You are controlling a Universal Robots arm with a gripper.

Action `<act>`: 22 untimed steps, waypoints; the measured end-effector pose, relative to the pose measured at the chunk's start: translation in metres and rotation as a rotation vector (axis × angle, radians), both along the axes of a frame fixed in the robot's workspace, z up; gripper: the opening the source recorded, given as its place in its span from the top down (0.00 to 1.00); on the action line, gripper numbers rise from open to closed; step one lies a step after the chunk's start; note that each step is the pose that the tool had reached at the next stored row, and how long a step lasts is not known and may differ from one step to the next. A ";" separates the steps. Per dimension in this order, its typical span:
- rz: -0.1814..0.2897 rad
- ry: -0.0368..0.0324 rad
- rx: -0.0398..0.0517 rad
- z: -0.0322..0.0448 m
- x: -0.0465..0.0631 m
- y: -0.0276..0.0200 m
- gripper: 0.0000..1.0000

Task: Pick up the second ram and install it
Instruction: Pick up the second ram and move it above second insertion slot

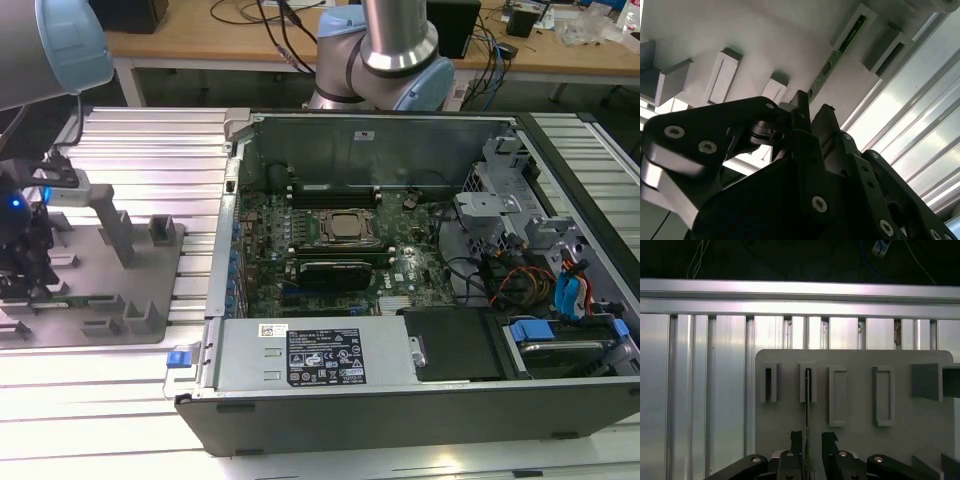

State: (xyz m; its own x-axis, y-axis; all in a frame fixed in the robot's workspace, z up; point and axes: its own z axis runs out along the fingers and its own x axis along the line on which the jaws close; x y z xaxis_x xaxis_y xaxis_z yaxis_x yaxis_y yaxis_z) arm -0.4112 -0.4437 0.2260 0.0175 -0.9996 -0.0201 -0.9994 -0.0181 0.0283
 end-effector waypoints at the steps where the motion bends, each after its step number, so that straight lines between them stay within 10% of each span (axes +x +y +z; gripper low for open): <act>1: 0.003 -0.0015 0.0002 -0.0014 -0.001 0.0000 0.72; 10: 0.027 -0.0038 0.0001 -0.0204 -0.005 0.0000 0.72; 22: 0.028 -0.0039 0.0001 -0.0164 -0.005 0.0000 0.74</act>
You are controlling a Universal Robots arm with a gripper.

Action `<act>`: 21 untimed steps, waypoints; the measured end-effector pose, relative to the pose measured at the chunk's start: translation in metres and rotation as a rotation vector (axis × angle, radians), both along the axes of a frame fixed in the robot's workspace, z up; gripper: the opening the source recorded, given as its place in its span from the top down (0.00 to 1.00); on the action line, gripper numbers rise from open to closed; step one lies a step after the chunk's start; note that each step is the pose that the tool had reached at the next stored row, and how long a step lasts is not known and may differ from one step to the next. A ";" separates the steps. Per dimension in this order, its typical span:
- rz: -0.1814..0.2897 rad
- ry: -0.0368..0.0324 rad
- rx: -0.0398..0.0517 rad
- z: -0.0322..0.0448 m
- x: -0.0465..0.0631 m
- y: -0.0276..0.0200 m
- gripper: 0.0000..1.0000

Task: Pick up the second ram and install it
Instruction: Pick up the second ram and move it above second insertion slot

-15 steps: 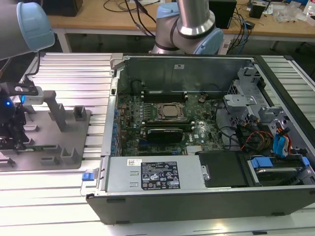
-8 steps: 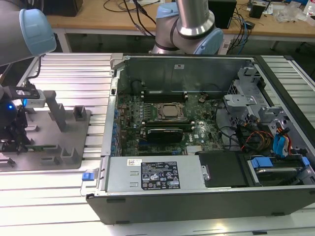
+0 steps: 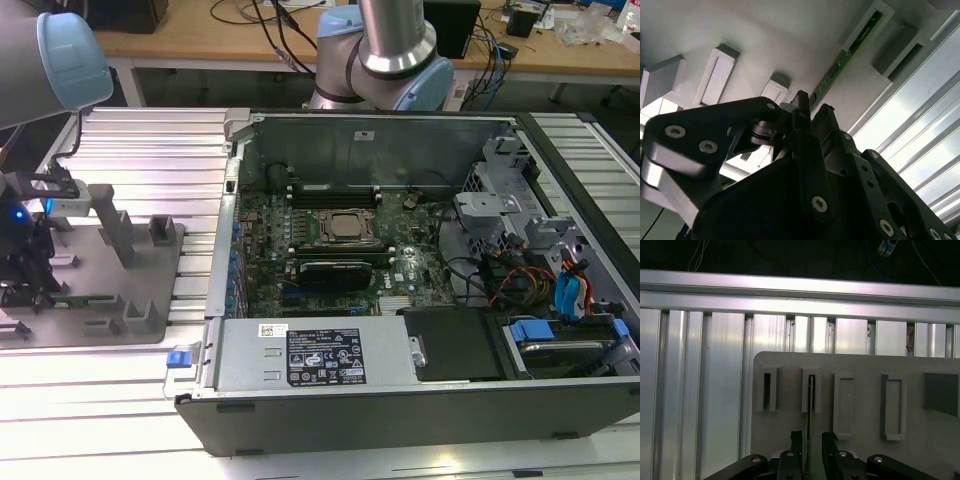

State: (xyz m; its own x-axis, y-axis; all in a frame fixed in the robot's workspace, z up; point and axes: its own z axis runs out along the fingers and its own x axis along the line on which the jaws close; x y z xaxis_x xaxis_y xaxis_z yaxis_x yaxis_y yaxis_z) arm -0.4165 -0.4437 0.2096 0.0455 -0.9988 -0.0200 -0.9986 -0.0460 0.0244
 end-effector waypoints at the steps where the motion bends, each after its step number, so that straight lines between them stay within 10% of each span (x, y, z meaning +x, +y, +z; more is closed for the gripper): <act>1: 0.000 0.0001 0.0000 0.0001 0.000 0.0000 0.74; 5: 0.000 0.0001 0.0000 0.0003 0.000 0.0000 0.89; 16: -0.011 0.0003 -0.0001 0.0010 0.000 0.0000 0.91; 21: -0.011 0.0001 0.0000 0.0148 0.000 0.0000 0.91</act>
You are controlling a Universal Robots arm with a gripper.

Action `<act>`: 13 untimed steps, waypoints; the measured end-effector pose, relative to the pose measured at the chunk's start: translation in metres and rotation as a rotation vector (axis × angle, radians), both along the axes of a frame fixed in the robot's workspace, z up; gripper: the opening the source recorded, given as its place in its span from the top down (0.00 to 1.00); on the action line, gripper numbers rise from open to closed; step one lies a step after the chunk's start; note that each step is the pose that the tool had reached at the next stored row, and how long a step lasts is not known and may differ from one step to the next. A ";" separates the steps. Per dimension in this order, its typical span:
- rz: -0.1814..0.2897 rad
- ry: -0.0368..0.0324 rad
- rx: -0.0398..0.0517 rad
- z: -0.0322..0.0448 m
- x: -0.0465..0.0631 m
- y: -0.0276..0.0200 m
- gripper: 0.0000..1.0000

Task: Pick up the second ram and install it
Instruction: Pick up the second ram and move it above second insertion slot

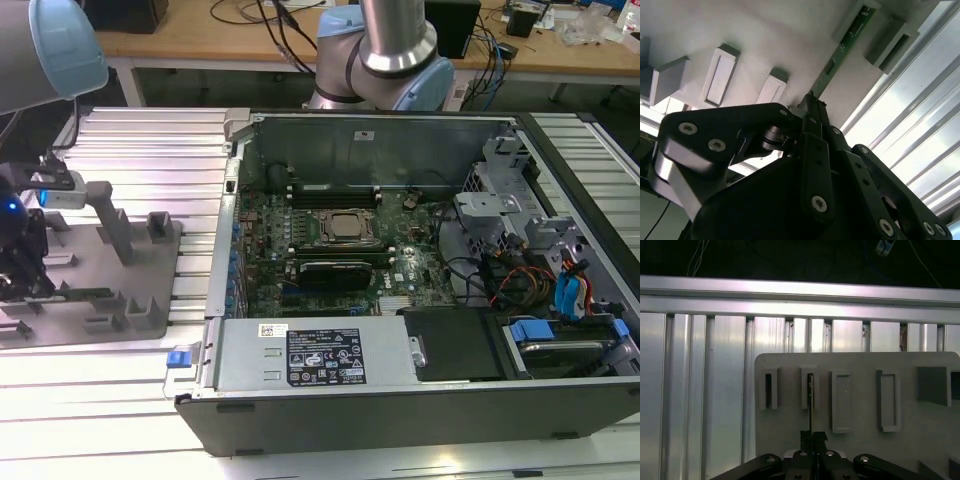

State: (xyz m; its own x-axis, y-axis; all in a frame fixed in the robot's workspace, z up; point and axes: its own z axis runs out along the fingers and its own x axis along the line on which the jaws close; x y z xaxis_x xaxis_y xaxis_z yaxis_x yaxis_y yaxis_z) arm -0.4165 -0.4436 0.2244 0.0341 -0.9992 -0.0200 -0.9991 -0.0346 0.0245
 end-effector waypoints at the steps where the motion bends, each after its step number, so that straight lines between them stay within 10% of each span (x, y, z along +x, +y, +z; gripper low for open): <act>1: 0.000 0.0000 0.0000 0.0048 0.000 0.0001 0.91; 13: 0.000 0.0000 0.0000 0.0639 0.000 0.0028 0.91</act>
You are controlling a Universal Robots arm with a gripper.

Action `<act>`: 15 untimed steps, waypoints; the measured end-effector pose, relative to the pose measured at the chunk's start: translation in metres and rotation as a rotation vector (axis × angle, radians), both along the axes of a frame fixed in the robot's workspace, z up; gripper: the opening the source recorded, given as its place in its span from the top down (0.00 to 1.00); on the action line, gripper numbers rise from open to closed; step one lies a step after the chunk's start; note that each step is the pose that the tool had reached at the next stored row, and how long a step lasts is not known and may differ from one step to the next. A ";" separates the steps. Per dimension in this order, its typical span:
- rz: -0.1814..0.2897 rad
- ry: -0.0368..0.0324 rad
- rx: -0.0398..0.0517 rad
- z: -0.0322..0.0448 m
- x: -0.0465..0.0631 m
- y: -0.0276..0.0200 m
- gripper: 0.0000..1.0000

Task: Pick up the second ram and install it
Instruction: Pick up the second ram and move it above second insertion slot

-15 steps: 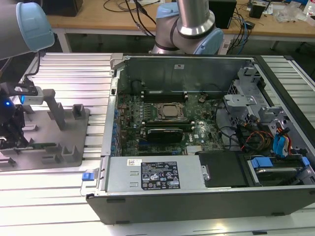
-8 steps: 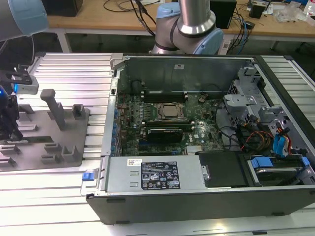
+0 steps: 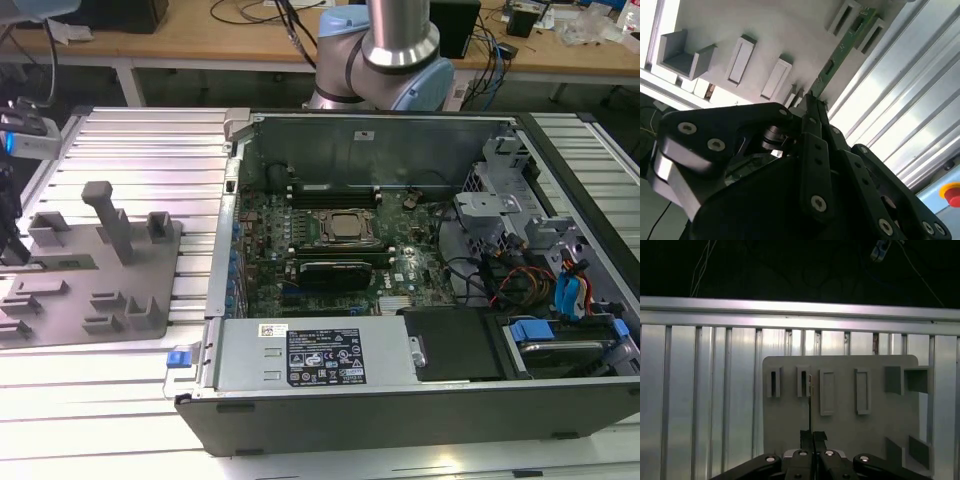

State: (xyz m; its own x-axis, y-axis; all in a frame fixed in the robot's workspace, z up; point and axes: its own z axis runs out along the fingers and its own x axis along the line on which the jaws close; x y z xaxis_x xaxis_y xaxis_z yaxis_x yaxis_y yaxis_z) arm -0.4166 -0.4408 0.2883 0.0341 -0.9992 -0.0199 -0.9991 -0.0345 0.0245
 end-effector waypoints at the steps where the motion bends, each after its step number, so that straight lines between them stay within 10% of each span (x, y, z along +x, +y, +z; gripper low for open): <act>1: 0.000 0.0000 0.0000 0.0048 0.000 0.0001 0.91; 15: 0.000 -0.0002 0.0006 0.0593 0.000 0.0012 0.91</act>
